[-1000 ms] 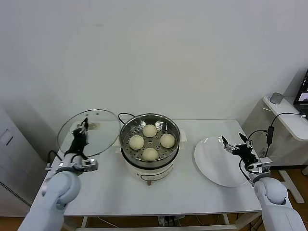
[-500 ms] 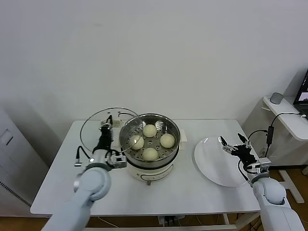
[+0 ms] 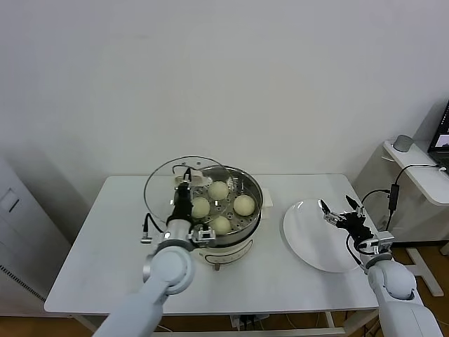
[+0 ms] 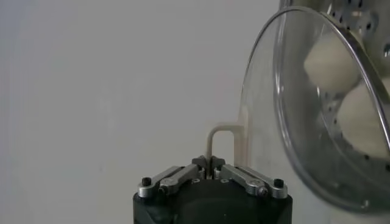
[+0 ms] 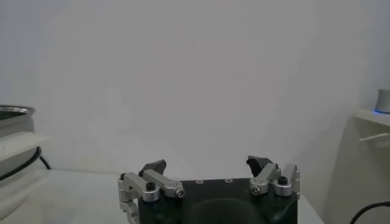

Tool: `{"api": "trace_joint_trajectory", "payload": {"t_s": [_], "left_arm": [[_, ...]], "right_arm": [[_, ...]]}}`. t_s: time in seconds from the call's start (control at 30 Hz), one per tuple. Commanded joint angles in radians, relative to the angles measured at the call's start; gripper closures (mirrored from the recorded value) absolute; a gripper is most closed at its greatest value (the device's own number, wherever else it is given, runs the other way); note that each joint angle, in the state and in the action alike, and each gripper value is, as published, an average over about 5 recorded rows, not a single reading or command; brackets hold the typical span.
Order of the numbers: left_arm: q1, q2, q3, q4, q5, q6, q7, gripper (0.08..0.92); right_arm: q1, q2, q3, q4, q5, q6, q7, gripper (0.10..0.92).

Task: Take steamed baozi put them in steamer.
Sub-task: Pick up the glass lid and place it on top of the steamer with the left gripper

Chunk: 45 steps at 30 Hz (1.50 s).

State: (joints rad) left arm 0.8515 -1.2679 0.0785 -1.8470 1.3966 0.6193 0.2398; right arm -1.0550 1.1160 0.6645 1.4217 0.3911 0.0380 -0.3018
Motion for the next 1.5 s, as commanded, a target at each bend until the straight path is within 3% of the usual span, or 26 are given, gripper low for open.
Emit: {"api": "trace_joint_trajectory", "payload": {"t_s": [0.03,0.43,1.5], "left_arm": [[-0.019,-0.058,0.052,0.057,0.021,-0.001,-0.019,0.899],[-0.023,-0.088,0.060,0.106,-0.008,-0.029,-0.068,0.899],[-0.029,-0.120,0.072,0.166,-0.022,-0.057,-0.094,0.899]], "right_arm": [[-0.002,0.000,0.002,0.002,0.001,0.001,-0.001,0.203],[-0.013,0.007,0.001,0.012,-0.003,0.000,-0.001,0.203],[-0.019,0.012,0.005,0.006,-0.007,0.002,-0.005,0.203]]}}
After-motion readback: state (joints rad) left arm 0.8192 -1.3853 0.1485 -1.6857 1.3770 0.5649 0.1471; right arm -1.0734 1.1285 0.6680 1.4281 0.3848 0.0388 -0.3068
